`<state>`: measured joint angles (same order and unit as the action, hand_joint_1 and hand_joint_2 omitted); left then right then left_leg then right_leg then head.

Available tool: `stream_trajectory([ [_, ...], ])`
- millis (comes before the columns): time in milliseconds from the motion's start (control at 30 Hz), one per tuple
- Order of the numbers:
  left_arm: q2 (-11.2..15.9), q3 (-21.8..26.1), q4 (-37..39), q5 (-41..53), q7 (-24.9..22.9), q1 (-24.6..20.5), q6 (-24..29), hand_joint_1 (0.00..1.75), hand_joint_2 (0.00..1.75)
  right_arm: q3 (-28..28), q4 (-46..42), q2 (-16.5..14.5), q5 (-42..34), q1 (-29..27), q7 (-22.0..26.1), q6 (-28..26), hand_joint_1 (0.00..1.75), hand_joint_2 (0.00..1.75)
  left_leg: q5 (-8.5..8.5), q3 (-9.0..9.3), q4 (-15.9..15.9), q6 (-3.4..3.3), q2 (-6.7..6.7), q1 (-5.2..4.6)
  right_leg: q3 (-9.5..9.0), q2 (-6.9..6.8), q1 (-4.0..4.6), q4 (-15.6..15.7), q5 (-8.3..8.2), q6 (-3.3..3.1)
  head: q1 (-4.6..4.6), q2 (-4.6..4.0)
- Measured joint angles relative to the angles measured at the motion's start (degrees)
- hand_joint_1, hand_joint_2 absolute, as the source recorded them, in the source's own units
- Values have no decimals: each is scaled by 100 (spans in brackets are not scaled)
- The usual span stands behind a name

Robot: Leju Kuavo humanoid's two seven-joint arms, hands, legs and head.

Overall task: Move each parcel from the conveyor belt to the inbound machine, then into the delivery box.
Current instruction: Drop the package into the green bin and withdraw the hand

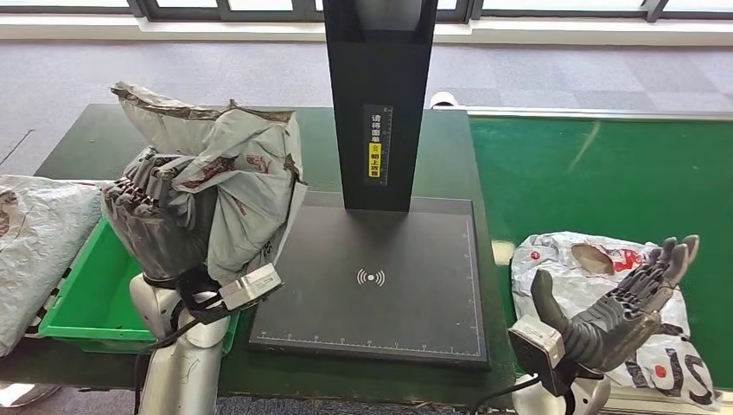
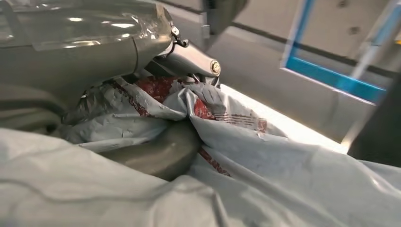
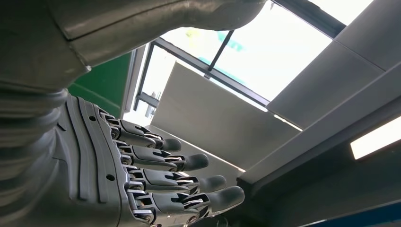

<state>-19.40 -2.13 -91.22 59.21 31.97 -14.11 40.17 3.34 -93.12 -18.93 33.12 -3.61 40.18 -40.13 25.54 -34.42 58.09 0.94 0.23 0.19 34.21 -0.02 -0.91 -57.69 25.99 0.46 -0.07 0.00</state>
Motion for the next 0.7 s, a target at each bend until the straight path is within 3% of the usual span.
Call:
stream_trajectory([
  [133, 7, 355, 70, -67, 77, -9, -4, 175, 175, -1, -100, -3, -4, -91, 2, 0, 0, 175, 0, 1, 0, 0, 0, 0, -2, 0, -1, 0, 0, 0, 0, 0],
  [400, -16, 1751, 321, -256, 350, -245, -7, 175, 175, -4, -225, -15, -109, -214, 2, 0, 0, 175, 0, 1, 0, 1, 1, 1, 0, 3, 5, 0, 1, -1, 0, 0],
  [700, -39, 2179, 501, 129, -17, -311, -7, 175, 175, -7, -253, -15, -112, -216, 2, 0, 0, 175, 0, 1, 0, 0, 0, 1, -1, 1, -2, 0, 1, 0, 0, 0],
])
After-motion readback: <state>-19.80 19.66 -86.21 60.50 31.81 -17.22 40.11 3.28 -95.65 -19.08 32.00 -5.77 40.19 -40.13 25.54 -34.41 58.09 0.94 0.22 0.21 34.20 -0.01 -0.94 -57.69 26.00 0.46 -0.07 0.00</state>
